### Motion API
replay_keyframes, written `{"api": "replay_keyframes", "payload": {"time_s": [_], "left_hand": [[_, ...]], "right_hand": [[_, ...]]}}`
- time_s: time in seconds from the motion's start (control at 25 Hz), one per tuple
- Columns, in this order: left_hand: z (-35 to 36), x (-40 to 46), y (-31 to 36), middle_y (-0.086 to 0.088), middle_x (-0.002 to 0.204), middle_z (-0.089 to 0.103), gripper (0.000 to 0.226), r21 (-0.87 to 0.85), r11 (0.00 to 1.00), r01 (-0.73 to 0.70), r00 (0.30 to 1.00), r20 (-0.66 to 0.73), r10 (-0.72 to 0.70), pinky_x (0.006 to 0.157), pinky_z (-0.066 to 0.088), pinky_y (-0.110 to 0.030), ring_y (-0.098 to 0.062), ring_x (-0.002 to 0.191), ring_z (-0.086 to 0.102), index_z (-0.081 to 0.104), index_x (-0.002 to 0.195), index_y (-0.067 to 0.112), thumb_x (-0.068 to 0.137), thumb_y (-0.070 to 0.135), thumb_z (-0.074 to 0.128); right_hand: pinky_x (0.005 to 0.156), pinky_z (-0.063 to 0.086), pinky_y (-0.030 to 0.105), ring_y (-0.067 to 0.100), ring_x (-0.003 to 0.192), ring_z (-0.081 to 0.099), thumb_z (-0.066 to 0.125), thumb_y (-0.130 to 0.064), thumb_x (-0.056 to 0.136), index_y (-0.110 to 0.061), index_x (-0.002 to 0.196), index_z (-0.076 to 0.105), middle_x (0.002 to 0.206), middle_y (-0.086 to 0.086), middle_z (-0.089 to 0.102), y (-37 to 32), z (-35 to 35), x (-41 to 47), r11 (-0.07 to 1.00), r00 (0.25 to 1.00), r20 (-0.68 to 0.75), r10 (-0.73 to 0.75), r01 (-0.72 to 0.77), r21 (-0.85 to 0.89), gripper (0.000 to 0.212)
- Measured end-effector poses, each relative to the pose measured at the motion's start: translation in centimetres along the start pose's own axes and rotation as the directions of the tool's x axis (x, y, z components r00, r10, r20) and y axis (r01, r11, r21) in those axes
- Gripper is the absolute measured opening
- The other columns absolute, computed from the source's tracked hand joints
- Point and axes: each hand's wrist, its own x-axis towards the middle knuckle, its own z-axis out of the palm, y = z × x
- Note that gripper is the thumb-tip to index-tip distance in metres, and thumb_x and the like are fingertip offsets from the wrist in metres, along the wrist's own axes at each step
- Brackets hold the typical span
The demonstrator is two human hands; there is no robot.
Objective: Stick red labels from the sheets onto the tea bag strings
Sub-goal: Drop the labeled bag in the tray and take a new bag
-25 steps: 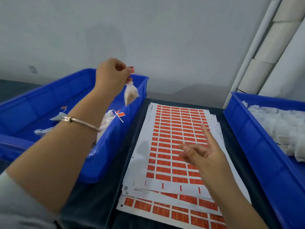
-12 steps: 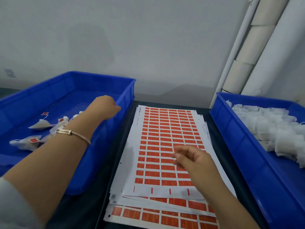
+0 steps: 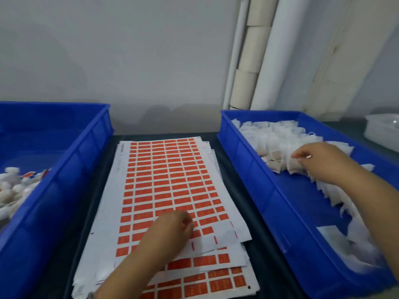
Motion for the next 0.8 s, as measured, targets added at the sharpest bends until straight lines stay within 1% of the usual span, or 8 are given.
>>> {"api": "replay_keyframes", "payload": {"time_s": [0.08,0.12,0.24,0.4,0.48,0.56,0.72,0.8], "left_hand": [[1.4,-0.5,0.1,0.02,0.104,0.061,0.022,0.013,1.0,-0.019,1.0,-0.008,0.02,0.069,0.042,-0.008,0.001,0.078,0.056,0.062,0.111,0.034,0.093,0.04,0.051],[1.8,-0.8,0.2,0.02,0.106,0.06,0.022,0.019,0.999,-0.031,0.999,-0.032,0.032,0.074,0.041,-0.007,0.001,0.08,0.054,0.062,0.111,0.035,0.093,0.039,0.051],[2.6,-1.4,0.4,0.022,0.111,0.058,0.023,0.024,0.998,-0.062,0.993,-0.101,0.064,0.087,0.039,-0.01,0.001,0.089,0.05,0.061,0.113,0.036,0.093,0.039,0.05],[2.8,-1.6,0.4,0.025,0.108,0.054,0.022,0.018,0.997,-0.07,0.991,-0.112,0.072,0.091,0.039,-0.012,0.001,0.093,0.048,0.059,0.112,0.037,0.093,0.039,0.05],[2.9,-1.7,0.4,0.026,0.107,0.053,0.021,0.017,0.997,-0.08,0.989,-0.121,0.081,0.091,0.04,-0.012,0.0,0.093,0.048,0.059,0.112,0.037,0.093,0.039,0.05],[2.9,-1.8,0.4,0.026,0.108,0.054,0.021,0.021,0.996,-0.083,0.988,-0.126,0.085,0.091,0.039,-0.012,0.0,0.094,0.048,0.06,0.112,0.036,0.093,0.038,0.05],[2.8,-2.0,0.6,0.024,0.108,0.054,0.022,0.01,0.997,-0.076,0.989,-0.124,0.076,0.09,0.04,-0.011,0.0,0.092,0.049,0.06,0.112,0.036,0.093,0.038,0.05],[2.8,-2.2,0.5,0.025,0.105,0.053,0.022,-0.02,0.998,-0.057,0.991,-0.121,0.054,0.085,0.042,-0.01,0.0,0.089,0.051,0.06,0.112,0.035,0.093,0.038,0.051]], "right_hand": [[0.082,0.039,0.025,0.019,0.107,0.053,0.056,-0.017,0.092,-0.02,0.125,0.058,0.131,0.003,0.055,3.5,1.6,2.1,0.98,0.971,0.237,0.006,0.042,-0.196,0.033],[0.088,0.039,0.024,0.019,0.114,0.049,0.062,-0.02,0.089,-0.022,0.132,0.052,0.137,0.0,0.049,4.6,2.5,2.6,0.96,0.919,0.395,0.001,0.11,-0.259,0.044],[0.088,0.05,0.032,0.018,0.118,0.047,0.076,-0.031,0.075,-0.034,0.131,0.048,0.14,-0.008,0.042,5.3,4.2,2.2,0.943,0.627,0.764,0.15,0.141,-0.301,0.063],[0.079,0.057,0.037,0.015,0.101,0.064,0.078,-0.017,0.072,-0.029,0.104,0.062,0.122,0.003,0.06,5.5,4.4,0.3,0.966,0.328,0.92,0.215,0.068,-0.25,0.038],[0.079,0.057,0.032,0.016,0.094,0.068,0.07,-0.009,0.077,-0.024,0.104,0.065,0.113,0.008,0.065,5.8,4.5,-0.9,0.963,0.265,0.942,0.204,0.118,-0.242,0.031],[0.073,0.057,0.025,0.012,0.082,0.068,0.066,-0.007,0.081,-0.017,0.107,0.066,0.099,0.004,0.068,6.3,4.5,-2.0,0.959,0.338,0.928,0.154,0.174,-0.223,0.028],[0.062,0.045,0.018,0.007,0.068,0.054,0.054,-0.012,0.081,-0.017,0.094,0.068,0.077,-0.007,0.06,6.6,2.9,-2.5,0.898,0.615,0.788,0.034,0.327,-0.295,0.02],[0.057,0.042,0.015,0.007,0.065,0.053,0.051,-0.007,0.081,-0.011,0.086,0.069,0.074,0.0,0.063,7.0,1.3,-2.2,0.95,0.729,0.684,-0.027,0.232,-0.209,0.02]]}}
